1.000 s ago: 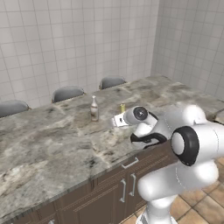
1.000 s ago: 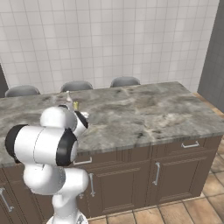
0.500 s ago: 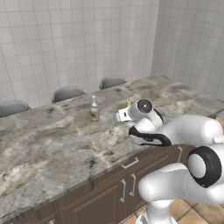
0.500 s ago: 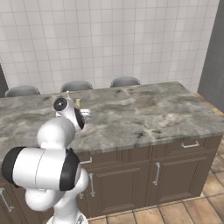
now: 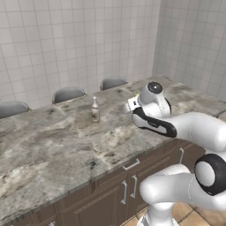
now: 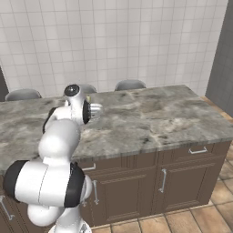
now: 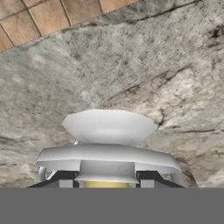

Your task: Pick the candle and jar from the dining table and place them in the open cabinet. Close the cabinet after placing the objects.

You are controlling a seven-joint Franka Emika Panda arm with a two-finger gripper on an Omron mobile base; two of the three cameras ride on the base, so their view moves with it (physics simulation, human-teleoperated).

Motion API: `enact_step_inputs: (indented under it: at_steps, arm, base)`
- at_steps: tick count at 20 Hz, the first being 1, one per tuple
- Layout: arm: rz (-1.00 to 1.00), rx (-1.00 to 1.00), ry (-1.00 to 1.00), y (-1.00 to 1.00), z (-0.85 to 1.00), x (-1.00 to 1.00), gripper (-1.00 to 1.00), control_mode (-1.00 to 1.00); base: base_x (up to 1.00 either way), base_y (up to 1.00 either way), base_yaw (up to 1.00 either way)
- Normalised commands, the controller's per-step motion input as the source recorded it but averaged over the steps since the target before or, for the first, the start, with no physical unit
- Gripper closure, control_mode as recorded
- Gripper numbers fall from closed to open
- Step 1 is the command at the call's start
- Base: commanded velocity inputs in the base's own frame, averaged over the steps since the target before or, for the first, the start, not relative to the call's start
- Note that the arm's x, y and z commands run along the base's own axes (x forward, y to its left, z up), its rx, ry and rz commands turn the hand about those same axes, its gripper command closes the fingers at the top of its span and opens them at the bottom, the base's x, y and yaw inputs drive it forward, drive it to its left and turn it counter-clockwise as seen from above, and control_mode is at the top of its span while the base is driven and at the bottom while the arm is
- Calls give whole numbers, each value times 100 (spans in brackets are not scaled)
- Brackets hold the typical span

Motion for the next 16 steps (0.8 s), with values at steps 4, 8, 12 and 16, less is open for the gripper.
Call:
enact_step_inputs:
  at_steps: [4,8,12,16]
  arm:
    - [5,-4,4,-15,0,-34,100,-100]
    - [5,-7,1,-13,-9,-39,100,-100]
    - [4,-10,0,-8,-14,-63,100,-100]
    - [1,-7,0,0,-9,-57,100,-100]
  base:
    - [0,0,0]
    - [0,0,0]
    - [0,0,0]
    - [0,0,0]
